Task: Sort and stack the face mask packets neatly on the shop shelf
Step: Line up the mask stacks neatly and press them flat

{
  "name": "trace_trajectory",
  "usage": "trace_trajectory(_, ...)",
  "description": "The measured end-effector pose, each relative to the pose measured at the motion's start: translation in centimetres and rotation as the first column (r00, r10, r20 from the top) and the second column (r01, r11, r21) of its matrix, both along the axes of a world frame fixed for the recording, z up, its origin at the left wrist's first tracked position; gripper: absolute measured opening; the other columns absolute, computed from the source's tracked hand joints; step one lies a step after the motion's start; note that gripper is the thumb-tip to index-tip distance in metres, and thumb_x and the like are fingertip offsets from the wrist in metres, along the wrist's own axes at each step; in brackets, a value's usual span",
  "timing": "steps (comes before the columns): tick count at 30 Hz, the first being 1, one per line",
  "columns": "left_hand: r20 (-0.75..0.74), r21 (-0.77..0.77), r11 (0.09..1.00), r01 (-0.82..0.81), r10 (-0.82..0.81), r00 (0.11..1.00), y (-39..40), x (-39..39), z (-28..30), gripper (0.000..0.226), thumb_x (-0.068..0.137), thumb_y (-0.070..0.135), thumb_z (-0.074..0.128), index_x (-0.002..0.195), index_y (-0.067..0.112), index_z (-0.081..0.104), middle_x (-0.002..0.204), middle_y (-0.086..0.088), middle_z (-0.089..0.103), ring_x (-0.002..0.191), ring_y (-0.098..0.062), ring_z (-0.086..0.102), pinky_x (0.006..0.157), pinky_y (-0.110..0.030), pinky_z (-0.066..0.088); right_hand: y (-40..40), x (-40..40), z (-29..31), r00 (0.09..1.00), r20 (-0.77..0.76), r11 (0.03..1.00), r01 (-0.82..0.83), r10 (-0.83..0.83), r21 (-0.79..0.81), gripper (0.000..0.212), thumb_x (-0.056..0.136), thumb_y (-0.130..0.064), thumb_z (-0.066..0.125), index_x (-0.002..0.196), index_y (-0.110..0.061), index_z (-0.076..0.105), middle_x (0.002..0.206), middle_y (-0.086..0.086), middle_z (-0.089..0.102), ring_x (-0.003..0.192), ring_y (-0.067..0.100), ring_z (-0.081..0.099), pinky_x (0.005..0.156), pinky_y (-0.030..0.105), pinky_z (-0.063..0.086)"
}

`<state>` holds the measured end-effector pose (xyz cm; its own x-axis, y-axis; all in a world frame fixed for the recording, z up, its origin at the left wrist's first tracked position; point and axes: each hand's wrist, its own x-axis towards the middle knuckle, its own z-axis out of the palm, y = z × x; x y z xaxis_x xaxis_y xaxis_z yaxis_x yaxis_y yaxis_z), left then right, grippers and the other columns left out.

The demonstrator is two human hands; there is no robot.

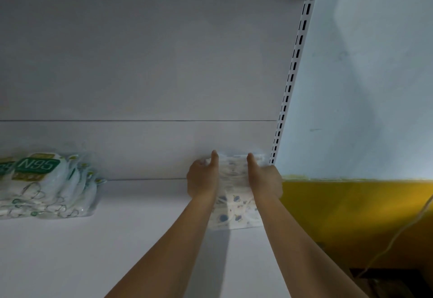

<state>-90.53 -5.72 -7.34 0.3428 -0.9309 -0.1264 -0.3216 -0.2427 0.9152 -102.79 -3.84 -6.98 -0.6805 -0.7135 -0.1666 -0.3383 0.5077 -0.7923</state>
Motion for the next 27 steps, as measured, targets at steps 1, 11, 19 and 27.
trace_trajectory(1, -0.007, 0.007, 1.000, 0.000, 0.000, 1.000, -0.2, 0.1, -0.2, 0.057, 0.093, 0.059, 0.051, 0.121, 0.011, 0.066, 0.126, -0.005, 0.067, 0.111, -0.025, 0.061, 0.086, -0.032, 0.043, -0.1, -0.2, 0.0, 1.000, 0.021, 1.000, -0.007, 0.008, -0.018, 0.071, 0.080, -0.071, 0.040, 0.094, -0.006, 0.065, 0.080, 0.007, 0.064, 0.072, 0.026, 0.061, 0.070, 0.034, 0.051)
trace_trajectory(11, -0.133, 0.015, 0.987, 0.163, -0.159, 0.978, 0.7, 1.7, -2.3, 0.047, 0.101, 0.044, 0.038, 0.130, 0.012, 0.057, 0.134, -0.009, 0.060, 0.119, -0.028, 0.056, 0.097, -0.039, 0.044, 3.0, -2.4, -0.5, 0.913, 0.336, 0.959, -0.154, 0.230, -0.237, 0.059, 0.100, -0.034, 0.041, 0.156, -0.024, 0.024, 0.148, 0.014, 0.044, 0.126, 0.037, 0.047, 0.096, 0.048, 0.041)
trace_trajectory(19, -0.294, -0.103, 0.978, 0.181, -0.204, 0.934, 2.4, 1.6, -1.7, 0.059, 0.098, 0.062, 0.039, 0.145, 0.029, 0.050, 0.147, 0.004, 0.052, 0.136, -0.017, 0.048, 0.118, -0.041, 0.034, 4.9, -2.5, -1.7, 0.855, 0.364, 0.851, -0.155, 0.370, -0.502, 0.072, 0.090, -0.064, 0.049, 0.154, -0.036, 0.028, 0.158, -0.013, 0.033, 0.145, 0.014, 0.031, 0.110, 0.032, 0.027)
trace_trajectory(27, -0.599, -0.004, 0.975, 0.222, -0.180, 0.780, 2.8, 1.6, -2.2, 0.049, 0.098, 0.067, 0.030, 0.116, 0.038, 0.066, 0.116, 0.009, 0.071, 0.111, -0.015, 0.065, 0.108, -0.039, 0.044, 4.4, -2.9, -2.0, 0.786, 0.541, 0.926, -0.100, 0.298, -0.365, 0.085, 0.076, -0.089, 0.040, 0.147, -0.041, 0.040, 0.153, -0.011, 0.040, 0.145, 0.022, 0.033, 0.118, 0.053, 0.026)
